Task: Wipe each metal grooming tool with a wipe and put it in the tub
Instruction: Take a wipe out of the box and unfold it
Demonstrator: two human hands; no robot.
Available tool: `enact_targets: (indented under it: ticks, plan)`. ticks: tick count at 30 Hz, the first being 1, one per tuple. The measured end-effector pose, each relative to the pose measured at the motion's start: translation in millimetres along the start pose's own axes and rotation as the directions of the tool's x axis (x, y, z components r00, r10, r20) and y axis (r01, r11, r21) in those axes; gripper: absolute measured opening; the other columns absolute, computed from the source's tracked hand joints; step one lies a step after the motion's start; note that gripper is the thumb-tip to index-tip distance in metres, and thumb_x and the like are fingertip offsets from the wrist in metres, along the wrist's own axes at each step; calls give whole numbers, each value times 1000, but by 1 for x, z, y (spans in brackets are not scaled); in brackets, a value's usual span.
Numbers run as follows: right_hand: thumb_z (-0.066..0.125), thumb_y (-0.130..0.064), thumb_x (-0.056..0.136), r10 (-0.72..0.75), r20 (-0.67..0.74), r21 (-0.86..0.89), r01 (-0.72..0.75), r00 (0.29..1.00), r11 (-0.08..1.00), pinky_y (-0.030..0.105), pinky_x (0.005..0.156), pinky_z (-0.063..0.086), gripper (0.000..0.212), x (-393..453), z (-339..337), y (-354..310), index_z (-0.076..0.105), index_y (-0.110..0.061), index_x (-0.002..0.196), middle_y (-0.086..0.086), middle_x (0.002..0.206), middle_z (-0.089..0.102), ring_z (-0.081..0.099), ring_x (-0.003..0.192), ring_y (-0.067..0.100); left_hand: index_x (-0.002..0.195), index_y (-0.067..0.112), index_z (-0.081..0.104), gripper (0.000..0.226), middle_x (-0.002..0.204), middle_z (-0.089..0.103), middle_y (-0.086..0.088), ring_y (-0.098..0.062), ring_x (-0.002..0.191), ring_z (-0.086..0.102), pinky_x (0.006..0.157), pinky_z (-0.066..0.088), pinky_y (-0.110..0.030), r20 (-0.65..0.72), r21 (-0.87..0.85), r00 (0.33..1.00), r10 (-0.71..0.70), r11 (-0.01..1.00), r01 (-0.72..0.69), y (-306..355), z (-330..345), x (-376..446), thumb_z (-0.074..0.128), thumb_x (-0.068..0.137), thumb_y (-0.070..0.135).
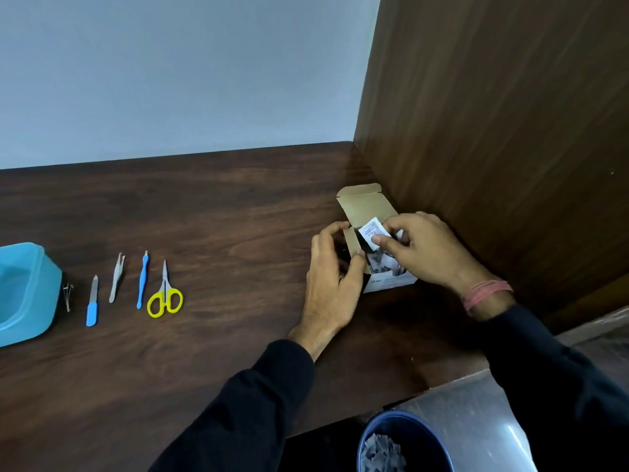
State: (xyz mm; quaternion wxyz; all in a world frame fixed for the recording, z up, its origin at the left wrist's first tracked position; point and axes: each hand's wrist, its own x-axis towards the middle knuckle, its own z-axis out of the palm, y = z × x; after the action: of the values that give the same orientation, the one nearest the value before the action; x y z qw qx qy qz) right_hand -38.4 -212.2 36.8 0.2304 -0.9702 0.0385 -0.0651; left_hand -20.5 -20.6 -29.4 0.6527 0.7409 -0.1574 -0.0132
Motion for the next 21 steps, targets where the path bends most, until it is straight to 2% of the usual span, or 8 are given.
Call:
enact_targets:
  ticks: [2, 5, 10, 12, 14, 16, 18, 21]
  plan:
    - [70, -37, 108, -7, 17, 50, 6, 1000, 999, 38, 69, 54, 31, -1, -4, 1, 68, -28, 79, -10, 78, 71, 68, 77, 11, 154, 34, 52, 50, 141, 52, 13, -6, 110, 66, 87, 57, -16, 4, -4, 1000, -3, 1000, 3, 1, -1, 0, 67, 108, 22]
    - [62, -37, 113, -35, 58, 147, 26, 998, 989, 47, 67, 54, 35, -2, -12, -1, 69, -13, 88, -2, 78, 70, 66, 72, 20, 154, 46, 52, 51, 135, 48, 16, -14, 103, 69, 88, 59, -19, 51, -5, 999, -6, 1000, 6, 5, -2, 0, 72, 107, 34]
    - [54, -35, 117, -104, 147, 250, 65, 984, 966, 50, 69, 49, 32, -6, -28, -12, 66, -25, 89, 10, 79, 62, 55, 71, 24, 131, 45, 77, 39, 131, 48, 17, -12, 131, 56, 106, 56, -29, 30, -69, 999, -12, 998, 14, 14, 3, 7, 74, 97, 64]
    - [53, -34, 117, -153, 145, 262, 111, 977, 959, 53, 72, 51, 31, -6, -31, -16, 65, -24, 90, 16, 84, 63, 54, 73, 24, 120, 37, 84, 30, 130, 51, 13, -6, 125, 57, 100, 53, -21, 9, -138, 999, -40, 990, 41, 21, 5, 12, 82, 97, 56]
    - [55, -35, 116, -164, 118, 268, 127, 979, 955, 49, 70, 52, 30, -5, -33, -17, 67, -27, 91, 9, 82, 65, 58, 74, 24, 116, 32, 85, 23, 129, 61, 7, -2, 108, 58, 94, 53, -17, -28, -212, 997, -74, 975, 66, 27, 4, 15, 88, 95, 43]
    - [59, -38, 114, -155, 97, 287, 121, 983, 950, 43, 70, 53, 27, -4, -33, -17, 72, -33, 91, -7, 79, 69, 63, 74, 14, 113, 30, 85, 20, 126, 75, -3, -14, 100, 65, 94, 60, -27, -7, -334, 988, -153, 932, 142, 30, 0, 17, 91, 94, 36]
    - [63, -43, 111, -147, 94, 305, 112, 985, 946, 39, 73, 59, 23, -2, -32, -19, 79, -31, 98, -10, 86, 76, 72, 82, 11, 115, 20, 84, 19, 116, 83, -10, -24, 96, 76, 88, 66, -34, 51, -462, 974, -219, 860, 217, 32, -5, 17, 88, 97, 25]
    - [66, -41, 110, -135, 82, 302, 105, 987, 948, 23, 68, 53, 20, -1, -30, -24, 78, -36, 94, -17, 83, 76, 70, 76, 4, 122, 10, 81, 21, 96, 85, -1, -5, 85, 79, 70, 58, -16, 97, -511, 968, -230, 824, 247, 35, -11, 16, 81, 102, 15]
